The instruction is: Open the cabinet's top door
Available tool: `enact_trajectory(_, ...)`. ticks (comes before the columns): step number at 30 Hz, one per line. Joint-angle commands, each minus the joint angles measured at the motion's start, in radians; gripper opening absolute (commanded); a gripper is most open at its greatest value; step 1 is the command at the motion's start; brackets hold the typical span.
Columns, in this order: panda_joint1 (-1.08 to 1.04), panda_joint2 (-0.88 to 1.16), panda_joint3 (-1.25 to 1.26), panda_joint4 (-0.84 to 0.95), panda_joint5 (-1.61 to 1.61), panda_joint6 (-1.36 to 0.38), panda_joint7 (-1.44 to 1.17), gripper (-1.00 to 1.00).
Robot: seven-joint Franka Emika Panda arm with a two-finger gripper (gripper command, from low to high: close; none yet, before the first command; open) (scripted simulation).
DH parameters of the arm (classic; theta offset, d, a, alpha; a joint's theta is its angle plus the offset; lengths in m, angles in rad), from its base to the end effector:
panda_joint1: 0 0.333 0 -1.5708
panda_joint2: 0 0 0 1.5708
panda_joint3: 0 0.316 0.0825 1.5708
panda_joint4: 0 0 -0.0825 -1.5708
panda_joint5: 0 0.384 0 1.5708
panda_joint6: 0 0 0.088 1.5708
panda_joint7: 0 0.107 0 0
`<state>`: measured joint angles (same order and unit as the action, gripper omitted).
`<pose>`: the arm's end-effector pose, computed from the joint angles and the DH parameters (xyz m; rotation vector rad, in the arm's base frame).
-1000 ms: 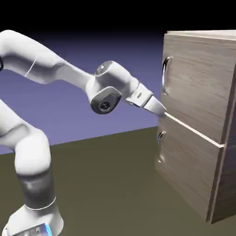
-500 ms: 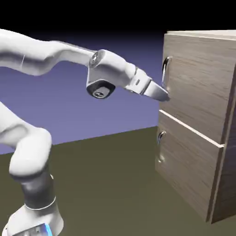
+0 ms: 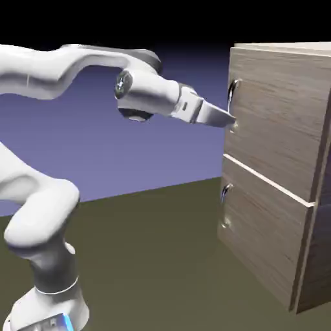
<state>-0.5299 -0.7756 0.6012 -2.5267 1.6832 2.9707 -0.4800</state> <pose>0.3723 0.0017 0.5731 -2.0160 0.9054 -1.4952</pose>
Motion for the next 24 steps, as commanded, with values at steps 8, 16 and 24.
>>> enact_trajectory(8, -0.112, -0.043, 0.124, 0.059, 0.348, -0.014, -0.252, 0.0)
enact_trajectory(16, -0.224, -0.085, 0.249, 0.117, 0.696, -0.027, -0.505, 0.0)
enact_trajectory(24, -0.336, -0.128, 0.373, 0.176, 1.044, -0.041, -0.757, 0.0)
